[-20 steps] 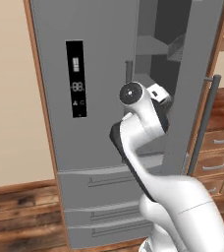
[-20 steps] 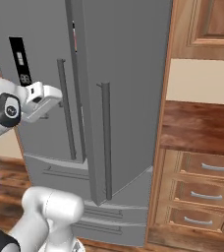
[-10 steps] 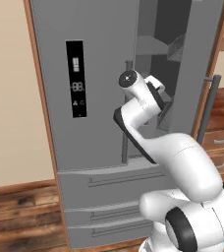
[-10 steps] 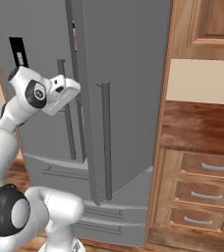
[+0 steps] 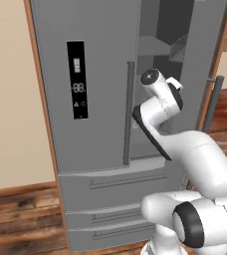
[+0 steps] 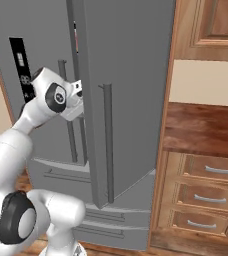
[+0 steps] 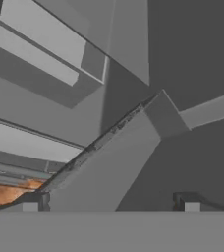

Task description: Open the fridge, grab two sodas, and place both sodas inside the bowl with ice on the dining counter.

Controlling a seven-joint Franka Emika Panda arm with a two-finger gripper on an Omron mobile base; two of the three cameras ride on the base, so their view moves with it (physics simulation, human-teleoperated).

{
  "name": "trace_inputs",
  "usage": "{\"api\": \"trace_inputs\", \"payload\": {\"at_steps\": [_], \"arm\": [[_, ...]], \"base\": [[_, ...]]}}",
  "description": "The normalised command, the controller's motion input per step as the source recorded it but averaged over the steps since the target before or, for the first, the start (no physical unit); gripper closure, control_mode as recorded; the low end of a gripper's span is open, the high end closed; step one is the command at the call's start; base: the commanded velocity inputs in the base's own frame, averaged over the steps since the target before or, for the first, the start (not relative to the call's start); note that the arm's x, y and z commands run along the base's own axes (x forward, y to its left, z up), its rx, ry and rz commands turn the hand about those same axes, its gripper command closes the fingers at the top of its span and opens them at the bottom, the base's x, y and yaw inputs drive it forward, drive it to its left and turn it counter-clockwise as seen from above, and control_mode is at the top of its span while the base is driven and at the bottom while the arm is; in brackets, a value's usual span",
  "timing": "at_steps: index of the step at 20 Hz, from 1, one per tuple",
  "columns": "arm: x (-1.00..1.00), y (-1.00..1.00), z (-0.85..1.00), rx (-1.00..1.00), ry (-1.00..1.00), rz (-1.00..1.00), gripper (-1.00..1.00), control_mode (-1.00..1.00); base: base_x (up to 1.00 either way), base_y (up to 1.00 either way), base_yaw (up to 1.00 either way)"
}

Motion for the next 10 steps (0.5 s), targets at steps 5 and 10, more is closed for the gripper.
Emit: {"api": "trace_inputs", "payload": {"at_steps": [5,10], "arm": [[-0.44,-0.76,0.0,0.0,0.0,-0.05,-1.0,-1.0],[-0.47,-0.81,0.0,0.0,-0.01,-0.07,-1.0,-1.0]], "base": [[0.0,0.0,0.0],[0.0,0.0,0.0]]}}
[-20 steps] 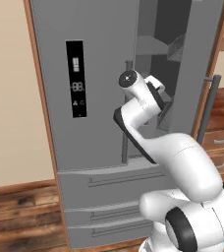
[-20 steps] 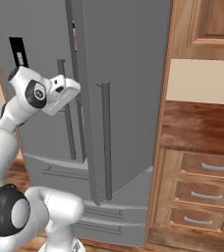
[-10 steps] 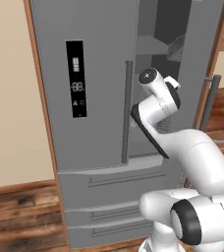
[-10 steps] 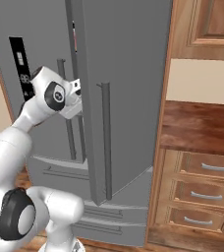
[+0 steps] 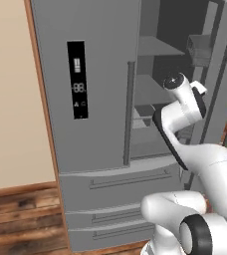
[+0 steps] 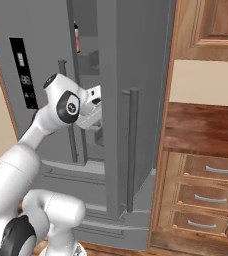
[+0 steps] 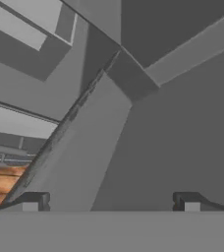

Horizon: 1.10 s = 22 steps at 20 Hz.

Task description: Open the fridge, grab two sodas, and place both sodas inside the bowl with ice on the dining counter.

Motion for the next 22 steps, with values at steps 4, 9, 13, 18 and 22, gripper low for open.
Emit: {"api": "trace_inputs", "payload": {"at_steps": [4,9,13,18,22], "arm": [[-0.26,-0.8,0.0,0.0,0.0,-0.07,-1.0,-1.0],[-0.2,-0.8,0.0,0.0,0.0,-0.07,-1.0,-1.0],[-0.12,-0.65,0.0,0.0,0.0,-0.08,-1.0,-1.0],[-0.04,-0.29,0.0,0.03,-0.02,-0.04,-1.0,-1.0],[-0.14,0.5,0.0,0.01,-0.09,-0.01,-1.0,-1.0]], "base": [[0.0,0.0,0.0],[0.0,0.0,0.0],[0.0,0.0,0.0],[0.0,0.0,0.0],[0.0,0.0,0.0]]}}
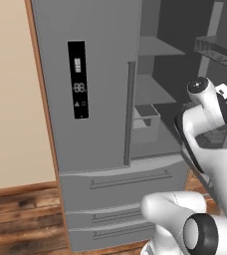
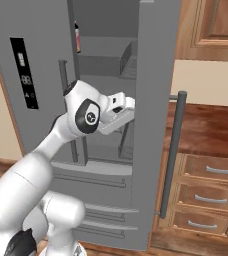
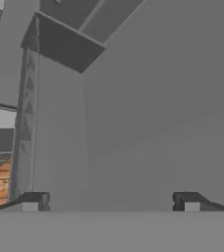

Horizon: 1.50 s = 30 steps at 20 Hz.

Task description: Open the fridge, grab two sodas, and place both sodas inside the bowl with ice on the dining counter.

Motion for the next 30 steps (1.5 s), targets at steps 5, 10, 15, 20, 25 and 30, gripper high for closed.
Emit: {"api": "trace_inputs", "payload": {"at_steps": [5,10,15,20,25,30], "arm": [[-0.04,1.0,-0.08,0.07,-0.13,0.0,-1.0,-1.0],[0.0,1.0,-0.11,0.17,-0.12,0.0,-1.0,-1.0],[0.0,1.0,-0.08,0.24,-0.11,0.0,-1.0,-1.0],[0.03,0.98,-0.01,0.23,-0.08,0.01,-1.0,-1.0],[0.2,0.68,0.11,0.16,-0.01,0.06,-1.0,-1.0],[0.62,0.16,0.14,0.03,-0.02,0.06,-1.0,-1.0]], "base": [[0.0,0.0,0.0],[0.0,0.0,0.0],[0.0,0.0,0.0],[0.0,0.0,0.0],[0.0,0.0,0.0],[0.0,0.0,0.0]]}}
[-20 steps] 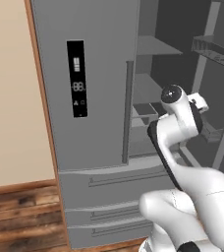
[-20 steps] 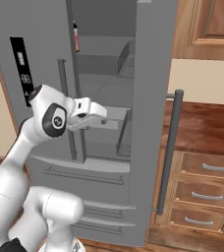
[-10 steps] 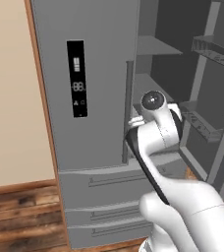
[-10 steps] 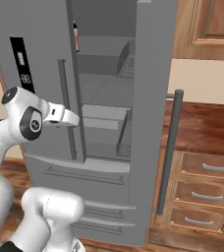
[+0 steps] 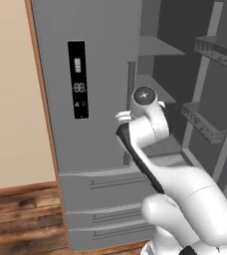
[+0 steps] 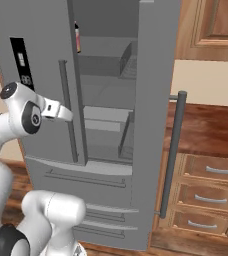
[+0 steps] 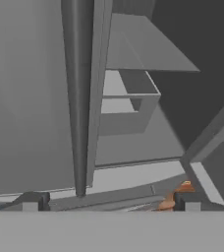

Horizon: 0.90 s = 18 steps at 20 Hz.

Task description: Open the fridge, grab two sodas, and place both sodas inside the bowl with ice on the dining counter.

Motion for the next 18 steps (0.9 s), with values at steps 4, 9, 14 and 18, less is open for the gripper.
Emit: {"api": "trace_inputs", "payload": {"at_steps": [4,9,14,18], "arm": [[0.52,0.02,0.04,0.0,-0.1,0.09,-1.0,-1.0],[0.46,0.0,0.0,0.0,-0.12,0.07,-1.0,-1.0],[0.42,0.01,0.0,0.03,-0.05,0.08,-1.0,-1.0],[0.42,0.11,0.0,0.04,0.01,0.02,-1.0,-1.0]], "base": [[0.0,0.0,0.0],[0.0,0.0,0.0],[0.0,0.0,0.0],[0.0,0.0,0.0]]}}
